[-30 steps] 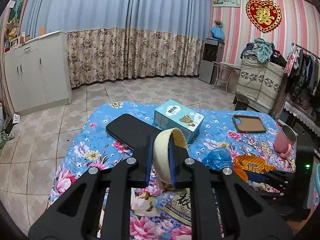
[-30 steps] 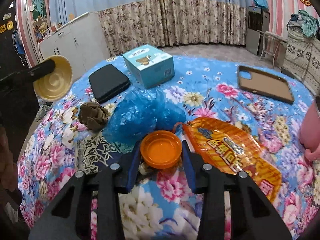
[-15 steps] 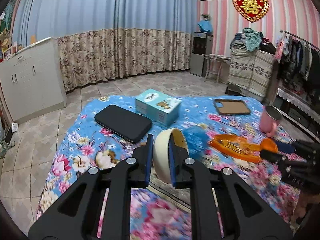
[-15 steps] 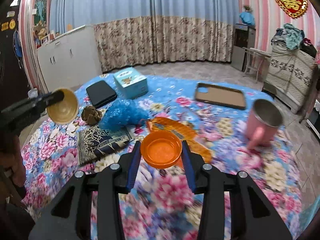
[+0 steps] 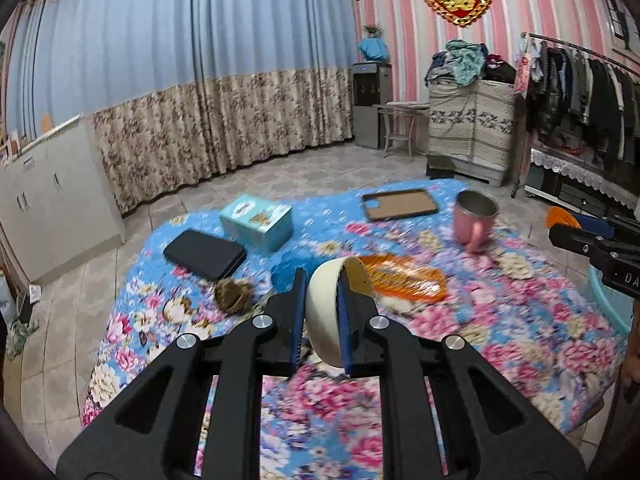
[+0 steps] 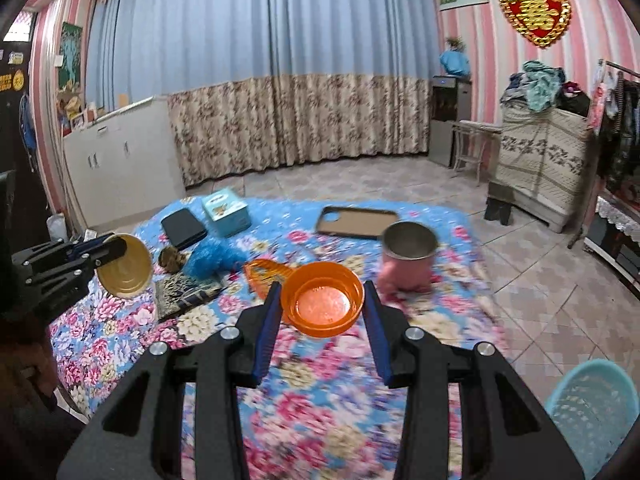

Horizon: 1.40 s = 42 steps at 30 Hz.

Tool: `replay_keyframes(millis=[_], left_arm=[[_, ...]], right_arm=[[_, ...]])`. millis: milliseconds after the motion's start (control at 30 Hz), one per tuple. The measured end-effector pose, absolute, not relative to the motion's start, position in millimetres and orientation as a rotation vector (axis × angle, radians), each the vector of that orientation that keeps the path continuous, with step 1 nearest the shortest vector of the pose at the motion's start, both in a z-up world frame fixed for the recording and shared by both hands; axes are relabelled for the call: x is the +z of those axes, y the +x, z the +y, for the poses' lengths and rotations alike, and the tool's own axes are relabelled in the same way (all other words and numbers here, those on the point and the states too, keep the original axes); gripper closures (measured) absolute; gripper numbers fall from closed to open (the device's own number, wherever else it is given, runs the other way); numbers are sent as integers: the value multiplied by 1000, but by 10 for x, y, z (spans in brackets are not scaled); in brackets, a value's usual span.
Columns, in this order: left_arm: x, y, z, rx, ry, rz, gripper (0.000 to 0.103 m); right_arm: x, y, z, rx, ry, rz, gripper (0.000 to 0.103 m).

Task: Collect trash
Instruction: 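Carry the tape roll and orange lid over the light blue basket, then open the left tool to drop the tape roll while the right tool releases the orange lid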

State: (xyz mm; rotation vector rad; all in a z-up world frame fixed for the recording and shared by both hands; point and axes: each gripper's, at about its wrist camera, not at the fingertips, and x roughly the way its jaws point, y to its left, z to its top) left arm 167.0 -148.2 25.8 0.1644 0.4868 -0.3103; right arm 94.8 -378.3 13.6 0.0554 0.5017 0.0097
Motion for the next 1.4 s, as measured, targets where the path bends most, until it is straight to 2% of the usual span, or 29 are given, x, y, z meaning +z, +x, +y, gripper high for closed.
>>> replay_keyframes(millis=[467,733,1400], left_arm=[[645,1299,-2279,-413,205,472,90],[679,1002,-2764,-493,202,551,90],[843,447,-4489,-821,298,558,90]], right_arm=[[485,198,-4803,-99,42,463,63],[783,-401,-5533,-181,23,443,63],[650,-735,-6167,-287,110,427,63]])
